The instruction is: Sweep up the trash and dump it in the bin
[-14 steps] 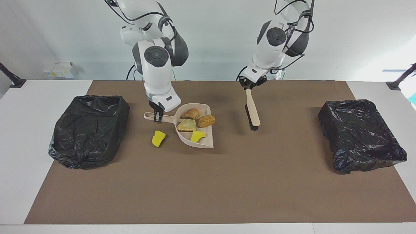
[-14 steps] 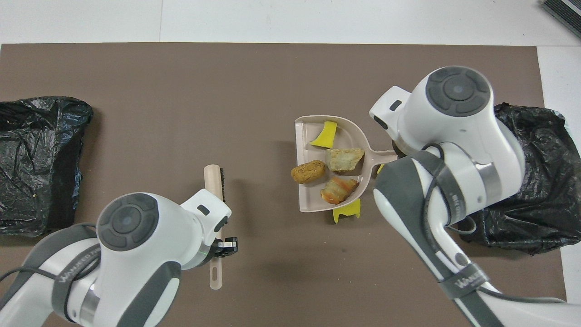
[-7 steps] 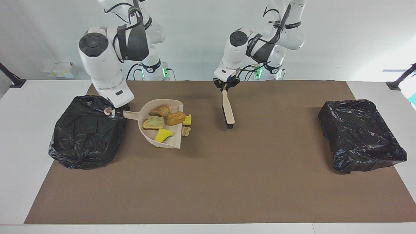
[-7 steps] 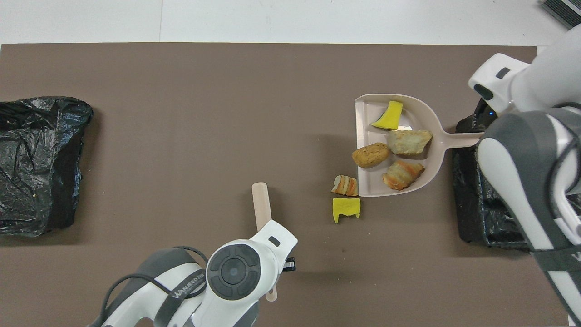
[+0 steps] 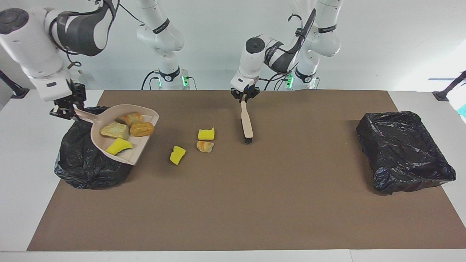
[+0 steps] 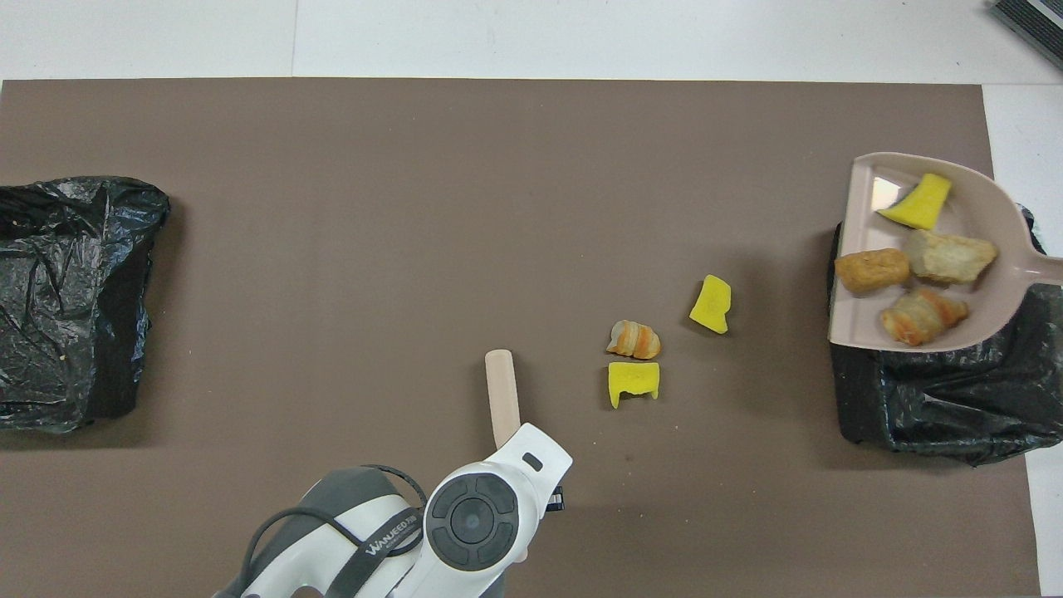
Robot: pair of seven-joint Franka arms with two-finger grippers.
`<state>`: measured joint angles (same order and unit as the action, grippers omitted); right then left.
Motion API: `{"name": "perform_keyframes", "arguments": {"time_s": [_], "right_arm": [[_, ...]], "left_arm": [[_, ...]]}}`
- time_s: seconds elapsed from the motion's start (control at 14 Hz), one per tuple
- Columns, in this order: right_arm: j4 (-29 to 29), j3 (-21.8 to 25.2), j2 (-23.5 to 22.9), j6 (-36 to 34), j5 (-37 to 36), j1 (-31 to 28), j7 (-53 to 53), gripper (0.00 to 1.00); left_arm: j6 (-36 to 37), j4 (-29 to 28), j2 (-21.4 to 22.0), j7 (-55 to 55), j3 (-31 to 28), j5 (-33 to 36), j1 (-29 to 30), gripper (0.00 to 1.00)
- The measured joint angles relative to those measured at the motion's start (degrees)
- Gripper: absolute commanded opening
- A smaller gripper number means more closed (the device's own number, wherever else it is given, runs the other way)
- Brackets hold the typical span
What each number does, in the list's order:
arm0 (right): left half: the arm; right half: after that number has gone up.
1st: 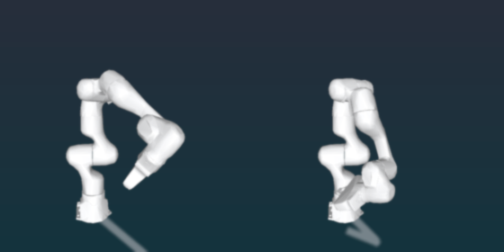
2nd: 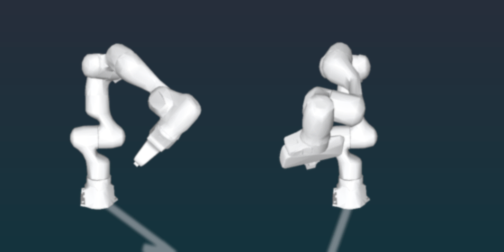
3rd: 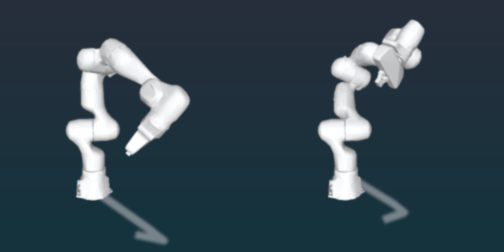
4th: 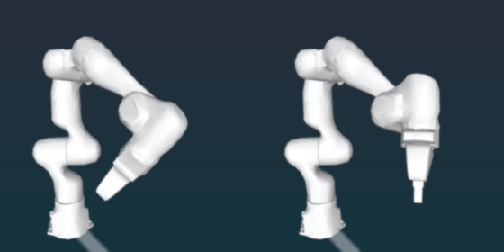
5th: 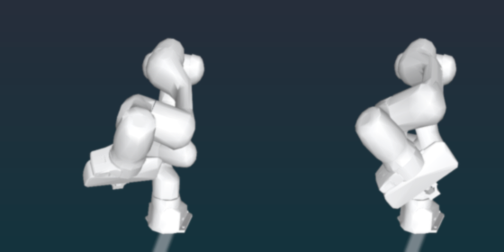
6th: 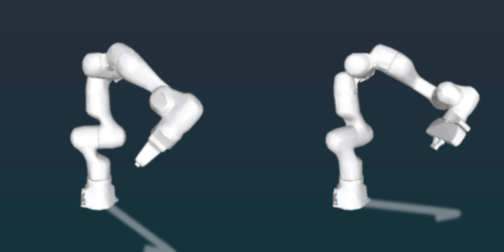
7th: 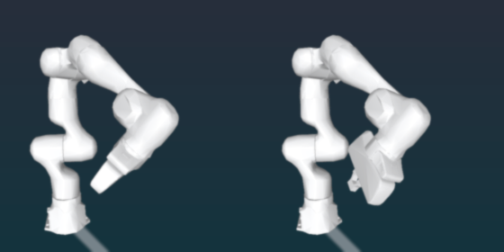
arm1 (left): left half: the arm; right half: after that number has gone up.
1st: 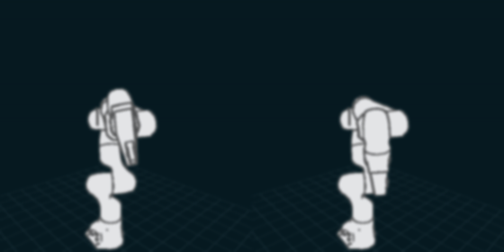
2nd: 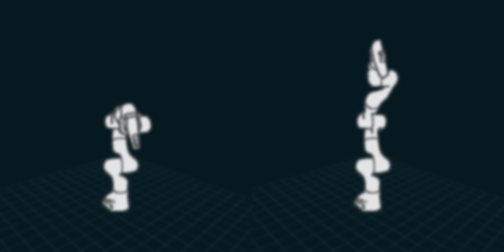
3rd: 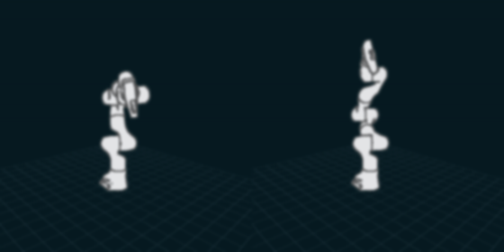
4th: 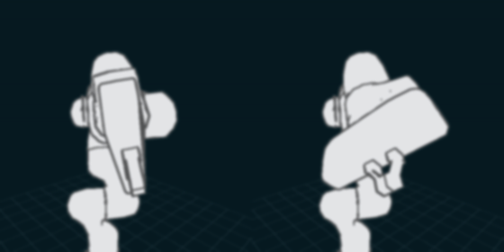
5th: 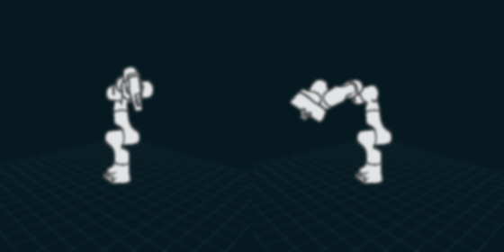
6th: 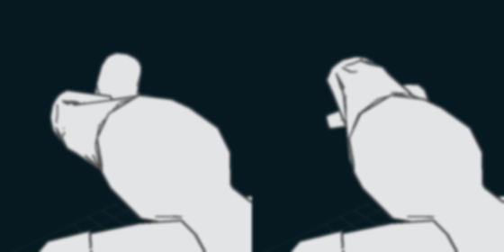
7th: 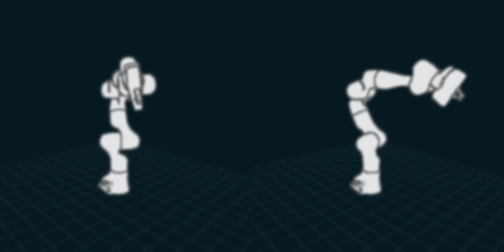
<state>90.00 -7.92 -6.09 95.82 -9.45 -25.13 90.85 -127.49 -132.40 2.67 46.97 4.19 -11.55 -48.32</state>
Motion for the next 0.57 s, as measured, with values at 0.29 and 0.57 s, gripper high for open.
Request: {"name": "perform_keyframes", "arguments": {"time_s": [0.29,0.57], "right_arm": [[0.33,0.47,0.79,2.93,-4.18,-7.41,6.26,0.0],[3.93,0.49,3.18,3.44,-10.74,-8.23,5.6,0.0]], "left_arm": [[-0.38,-0.44,-0.47,0.0,-0.12,0.02,-0.12,0.99],[-0.61,-0.62,-0.68,0.16,-1.18,0.02,0.6,1.0]]}}
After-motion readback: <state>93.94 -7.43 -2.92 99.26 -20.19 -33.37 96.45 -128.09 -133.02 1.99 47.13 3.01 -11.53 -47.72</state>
